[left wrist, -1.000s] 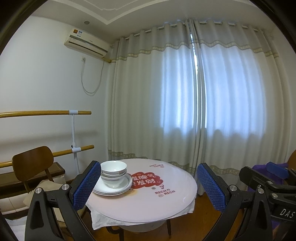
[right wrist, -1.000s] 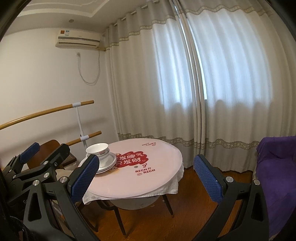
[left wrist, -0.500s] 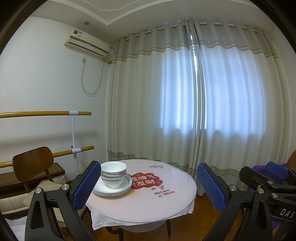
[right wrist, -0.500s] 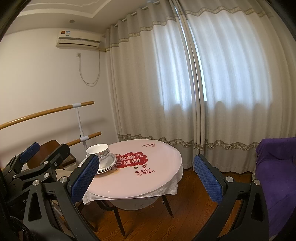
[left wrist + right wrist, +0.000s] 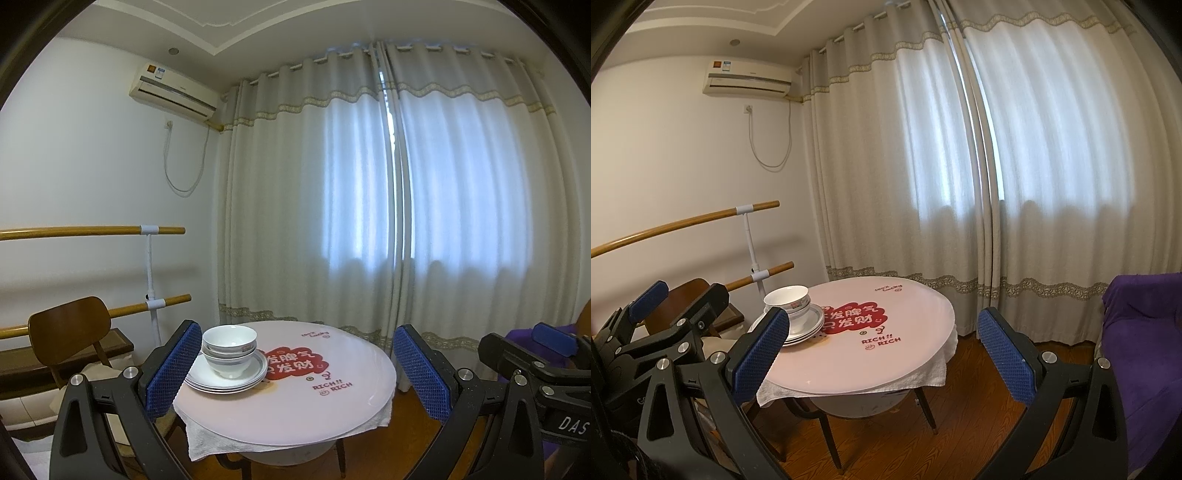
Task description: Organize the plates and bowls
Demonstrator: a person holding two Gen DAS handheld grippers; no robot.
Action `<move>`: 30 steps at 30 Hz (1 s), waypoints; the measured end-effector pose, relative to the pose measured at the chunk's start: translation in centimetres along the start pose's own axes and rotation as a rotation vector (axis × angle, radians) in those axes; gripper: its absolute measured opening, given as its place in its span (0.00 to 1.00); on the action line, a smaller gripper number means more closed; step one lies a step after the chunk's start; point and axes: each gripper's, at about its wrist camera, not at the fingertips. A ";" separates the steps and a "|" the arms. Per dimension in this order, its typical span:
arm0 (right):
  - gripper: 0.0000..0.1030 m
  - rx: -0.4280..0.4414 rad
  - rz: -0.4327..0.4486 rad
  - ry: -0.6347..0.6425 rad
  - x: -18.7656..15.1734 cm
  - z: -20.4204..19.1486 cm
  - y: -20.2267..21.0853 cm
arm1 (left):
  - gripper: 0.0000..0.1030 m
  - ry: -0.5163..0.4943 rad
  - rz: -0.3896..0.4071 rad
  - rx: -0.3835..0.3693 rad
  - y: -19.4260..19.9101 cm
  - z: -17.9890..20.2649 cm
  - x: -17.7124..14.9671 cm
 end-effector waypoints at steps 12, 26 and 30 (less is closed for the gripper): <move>1.00 0.000 -0.002 0.000 0.0 0.0 0.0 | 0.99 0.000 -0.006 -0.003 -0.1 0.2 -0.2; 1.00 0.001 -0.002 -0.001 0.0 0.0 0.1 | 0.99 0.001 -0.006 -0.003 0.0 0.4 -0.1; 1.00 0.002 -0.001 -0.002 0.0 0.0 0.1 | 0.99 0.000 -0.004 -0.002 0.0 0.4 -0.1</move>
Point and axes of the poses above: each gripper's, at about its wrist camera, not at the fingertips, and y roughly against the way its jaws point, z to its right, x to its top, and after that the axes turned 11 degrees about -y, right-handed
